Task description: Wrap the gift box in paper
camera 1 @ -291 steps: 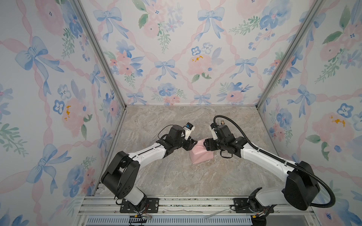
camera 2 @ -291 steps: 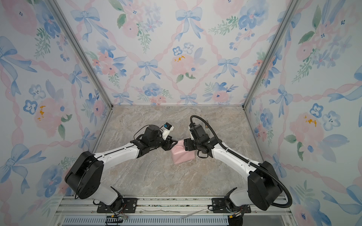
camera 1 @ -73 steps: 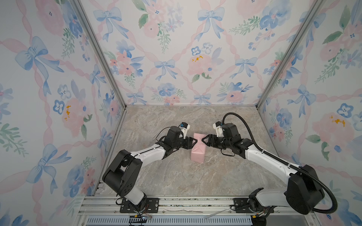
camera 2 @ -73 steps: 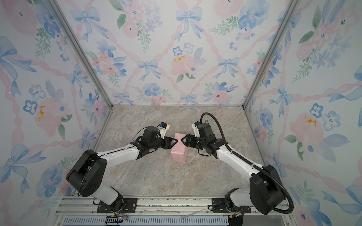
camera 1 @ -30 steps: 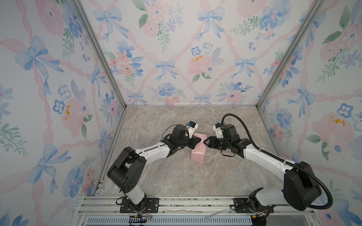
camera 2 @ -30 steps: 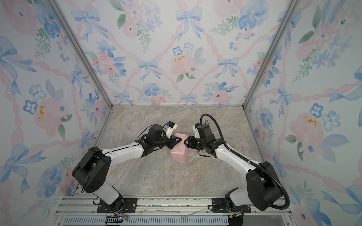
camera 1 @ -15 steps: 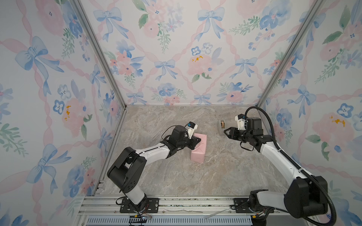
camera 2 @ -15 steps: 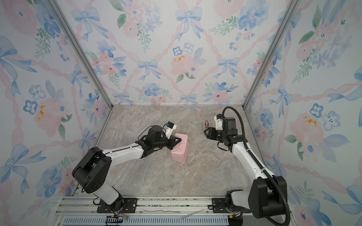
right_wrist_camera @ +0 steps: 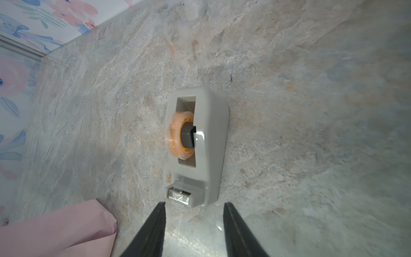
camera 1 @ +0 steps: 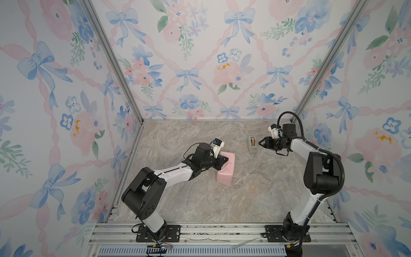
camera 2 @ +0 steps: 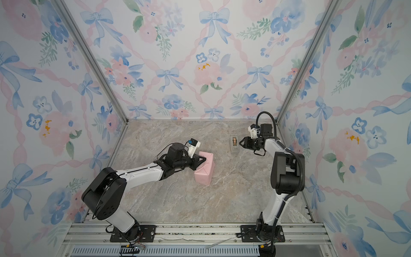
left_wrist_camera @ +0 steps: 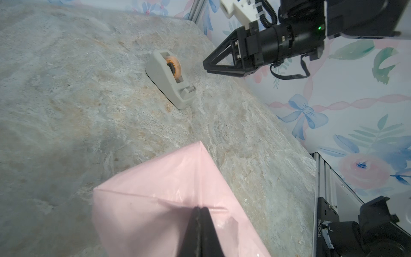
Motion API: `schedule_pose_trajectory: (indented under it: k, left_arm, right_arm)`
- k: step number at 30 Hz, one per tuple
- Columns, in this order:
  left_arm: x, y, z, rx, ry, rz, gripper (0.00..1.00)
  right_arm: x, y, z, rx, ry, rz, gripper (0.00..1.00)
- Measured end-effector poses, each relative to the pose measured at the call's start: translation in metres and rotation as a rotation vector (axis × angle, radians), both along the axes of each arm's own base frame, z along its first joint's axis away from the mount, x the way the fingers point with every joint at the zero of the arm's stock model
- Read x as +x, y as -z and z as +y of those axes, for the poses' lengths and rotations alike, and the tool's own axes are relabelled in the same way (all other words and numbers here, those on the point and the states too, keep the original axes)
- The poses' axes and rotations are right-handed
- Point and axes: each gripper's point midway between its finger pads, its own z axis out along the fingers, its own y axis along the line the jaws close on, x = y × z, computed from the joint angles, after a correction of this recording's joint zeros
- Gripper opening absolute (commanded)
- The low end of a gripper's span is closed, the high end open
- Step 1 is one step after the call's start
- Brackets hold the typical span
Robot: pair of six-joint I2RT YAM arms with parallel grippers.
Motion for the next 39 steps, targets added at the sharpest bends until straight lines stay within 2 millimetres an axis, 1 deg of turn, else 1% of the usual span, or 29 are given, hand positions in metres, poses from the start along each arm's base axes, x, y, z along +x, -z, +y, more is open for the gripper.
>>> schedule_pose_trajectory:
  k: [3,6,10,14,20,31,33,36,39]
  left_arm:
    - [-0.001,0.000,-0.001,-0.002,0.000,0.002,0.05]
    - [0.000,0.000,-0.001,-0.001,-0.001,0.002,0.05]
    - [0.000,0.000,0.000,-0.001,-0.003,0.002,0.05]
    - [0.000,0.000,0.000,-0.001,-0.003,0.002,0.05]
    - [0.000,0.000,0.000,-0.001,-0.003,0.002,0.05]
    - [0.000,0.000,0.000,0.000,-0.003,0.002,0.05]
    - [0.000,0.000,0.000,0.000,-0.003,0.002,0.05]
    - [0.000,0.000,0.000,0.000,-0.003,0.002,0.05]
    - [0.000,0.000,0.000,0.000,-0.004,0.002,0.05]
  right_arm:
    - [0.010,0.014,0.006,0.030,-0.045,0.018,0.44]
    - [0.015,0.025,0.011,0.061,-0.083,0.041,0.42]
    - [0.020,0.030,0.018,0.099,-0.128,0.065,0.40]
    - [0.017,0.030,0.021,0.114,-0.154,0.088,0.38]
    - [0.013,0.033,0.019,0.144,-0.177,0.119,0.32]
    - [0.010,0.034,0.019,0.158,-0.181,0.134,0.33]
    - [0.006,0.032,0.019,0.162,-0.180,0.138,0.33]
    - [-0.002,0.024,0.022,0.187,-0.188,0.132,0.33]
    - [-0.004,0.016,0.025,0.209,-0.199,0.118,0.33]
